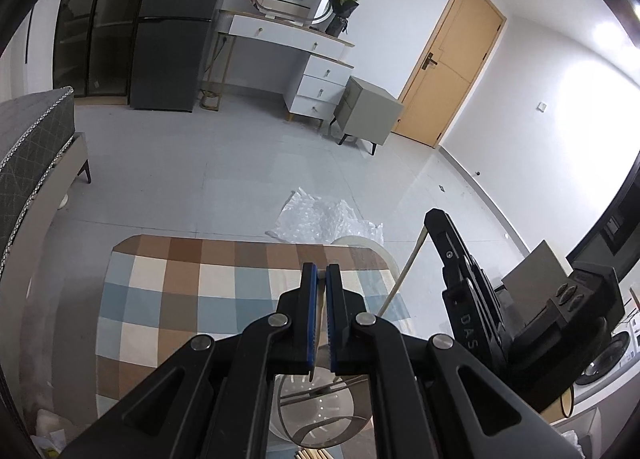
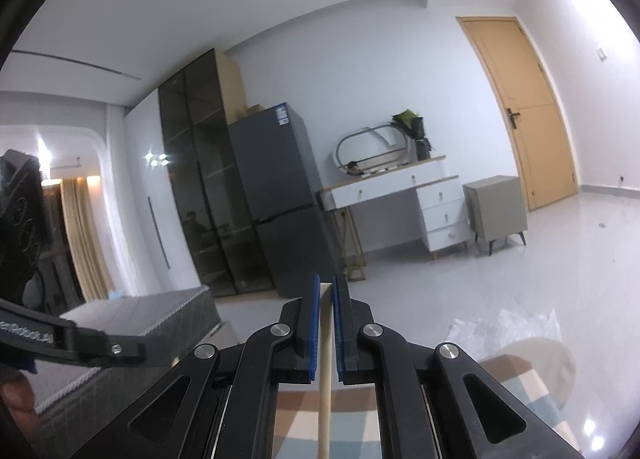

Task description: Organize utensils

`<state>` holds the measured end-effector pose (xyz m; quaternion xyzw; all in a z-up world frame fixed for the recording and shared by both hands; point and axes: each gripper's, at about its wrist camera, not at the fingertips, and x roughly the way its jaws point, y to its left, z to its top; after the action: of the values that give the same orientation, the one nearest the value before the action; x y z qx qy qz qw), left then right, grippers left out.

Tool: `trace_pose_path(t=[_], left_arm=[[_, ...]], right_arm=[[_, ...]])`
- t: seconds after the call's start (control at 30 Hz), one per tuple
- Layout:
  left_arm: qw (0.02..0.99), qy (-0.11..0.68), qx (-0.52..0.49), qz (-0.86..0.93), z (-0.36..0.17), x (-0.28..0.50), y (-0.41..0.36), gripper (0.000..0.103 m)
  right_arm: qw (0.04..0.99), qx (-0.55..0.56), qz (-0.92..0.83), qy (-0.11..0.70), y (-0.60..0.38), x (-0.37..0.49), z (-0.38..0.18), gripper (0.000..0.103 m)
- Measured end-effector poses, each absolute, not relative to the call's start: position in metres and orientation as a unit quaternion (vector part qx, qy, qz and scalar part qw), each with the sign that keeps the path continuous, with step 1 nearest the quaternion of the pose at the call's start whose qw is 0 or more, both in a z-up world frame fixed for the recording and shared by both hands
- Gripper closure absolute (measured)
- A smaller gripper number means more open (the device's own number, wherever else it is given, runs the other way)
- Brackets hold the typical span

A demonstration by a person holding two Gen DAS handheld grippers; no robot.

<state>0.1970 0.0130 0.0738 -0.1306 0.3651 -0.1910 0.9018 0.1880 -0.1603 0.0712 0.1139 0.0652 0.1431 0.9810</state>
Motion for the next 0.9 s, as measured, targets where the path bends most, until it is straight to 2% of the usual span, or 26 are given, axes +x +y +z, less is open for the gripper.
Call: trace_pose_path(t=[0.3,0.33,0.37,0.4,0.43,0.47,0.6,0.67,0.73,0.8,0.9], left_arm=[[0.879,0.406,-0.119,-0.22,0.073,0.195,0.004,0.102],[0.878,0.41,-0.115,-0.217,0.075,0.193,0.004,0.094],[0.879,0.41,-0.116,-0.214,0.078,0.19,0.006,0.087],[0.88,0.405,-0.123,-0.215,0.081,0.187,0.009,0.065],[0.884,0.397,-0.13,-0.211,0.084,0.182,0.013,0.043],[0.89,0.388,-0.134,-0.199,0.085,0.177,0.017,0.036],[0.902,0.371,-0.145,-0.166,0.094,0.154,0.027,0.033],[0.909,0.364,-0.142,-0.149,0.099,0.138,0.03,0.033],[0.913,0.359,-0.137,-0.135,0.1,0.128,0.031,0.03],[0.919,0.352,-0.13,-0.12,0.103,0.113,0.031,0.025],[0.93,0.334,-0.118,-0.102,0.104,0.093,0.028,0.022]], right_arm=[[0.967,0.08,0.202,0.131,-0.165,0.15,0.064,0.094],[0.964,0.086,0.208,0.142,-0.171,0.141,0.062,0.09],[0.962,0.089,0.211,0.15,-0.174,0.137,0.06,0.081],[0.96,0.092,0.211,0.161,-0.178,0.13,0.059,0.074],[0.959,0.095,0.208,0.168,-0.183,0.121,0.059,0.064],[0.958,0.099,0.206,0.171,-0.187,0.115,0.06,0.06],[0.959,0.106,0.197,0.175,-0.202,0.083,0.069,0.052],[0.961,0.098,0.191,0.174,-0.204,0.067,0.075,0.038],[0.963,0.094,0.184,0.172,-0.204,0.054,0.08,0.03],[0.963,0.093,0.183,0.172,-0.204,0.044,0.083,0.03],[0.966,0.09,0.177,0.166,-0.204,0.03,0.088,0.021]])
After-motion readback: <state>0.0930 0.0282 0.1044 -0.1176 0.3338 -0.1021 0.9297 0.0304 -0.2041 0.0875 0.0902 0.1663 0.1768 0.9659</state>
